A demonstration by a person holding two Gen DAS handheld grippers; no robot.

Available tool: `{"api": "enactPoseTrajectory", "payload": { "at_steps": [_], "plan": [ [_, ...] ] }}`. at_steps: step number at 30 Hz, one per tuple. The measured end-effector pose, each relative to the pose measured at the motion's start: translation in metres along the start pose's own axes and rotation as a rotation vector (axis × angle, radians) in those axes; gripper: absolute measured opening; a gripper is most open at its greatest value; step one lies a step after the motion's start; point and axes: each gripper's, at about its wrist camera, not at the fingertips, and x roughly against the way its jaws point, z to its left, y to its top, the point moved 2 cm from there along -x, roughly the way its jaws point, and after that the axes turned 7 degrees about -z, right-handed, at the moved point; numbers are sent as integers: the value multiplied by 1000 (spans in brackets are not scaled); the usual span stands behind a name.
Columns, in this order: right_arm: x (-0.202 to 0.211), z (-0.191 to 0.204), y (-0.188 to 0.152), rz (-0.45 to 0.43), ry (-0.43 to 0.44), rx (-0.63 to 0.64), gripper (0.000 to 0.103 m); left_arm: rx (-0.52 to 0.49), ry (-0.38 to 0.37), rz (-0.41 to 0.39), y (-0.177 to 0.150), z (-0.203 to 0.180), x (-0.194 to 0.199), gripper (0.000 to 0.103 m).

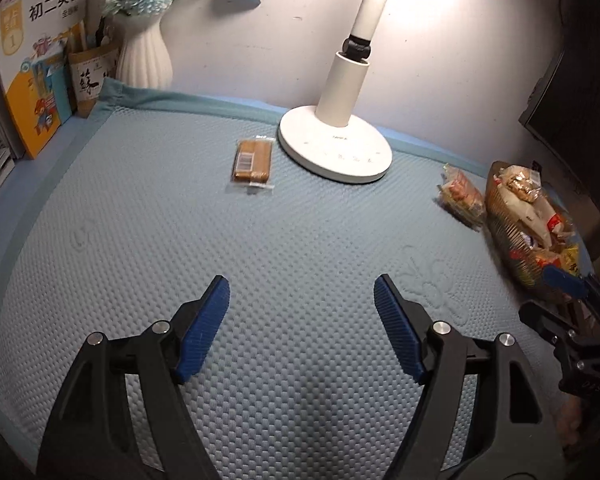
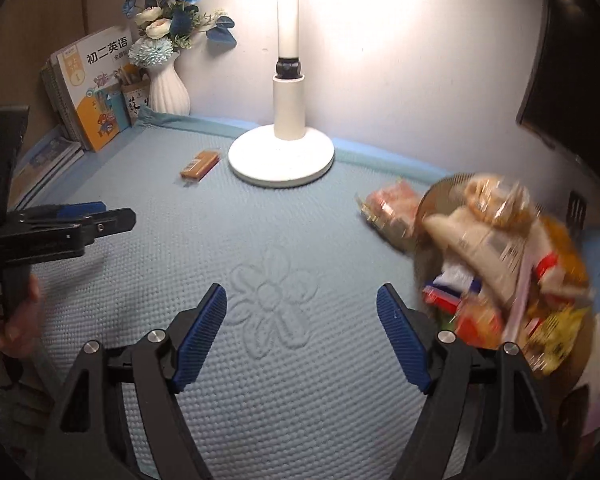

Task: Organize snacks
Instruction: 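Move both grippers back toward the biscuit packet and sausage pack, then grasp the sausage pack with the right gripper while the left grasps the biscuit packet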

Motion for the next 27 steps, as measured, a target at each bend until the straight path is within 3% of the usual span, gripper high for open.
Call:
{"api": "enactPoseTrajectory", "payload": {
  "at_steps": [2, 6, 10, 15, 18, 23, 24, 26, 27],
  "plan": [
    [-20, -17, 32, 57, -20, 74, 92, -22, -15, 19, 25, 1, -7, 75],
    [-89, -45, 74, 273, -46, 226, 92, -77, 16, 97, 62, 10, -53, 75],
    [-142, -44, 81, 456, -21, 378, 92, -27, 15, 164, 78, 30, -106, 72],
    [-192, -40, 60, 667, 25, 526, 92, -63, 20, 204, 82, 33, -145, 66],
    [-214, -50, 51, 765, 2, 537, 92, -91, 29, 202, 82, 30, -154, 66],
    [-237, -65, 43, 897, 50, 485, 89, -144, 39, 205, 78, 21, -163, 66],
    [-241, -67, 43, 903, 57, 484, 86, -152, 43, 206, 77, 20, -165, 66],
    [-245, -70, 46, 915, 107, 438, 67, -166, 56, 203, 75, 19, -167, 63],
    [-247, -71, 47, 911, 114, 433, 67, -177, 69, 196, 74, 18, -168, 59]
  ]
}}
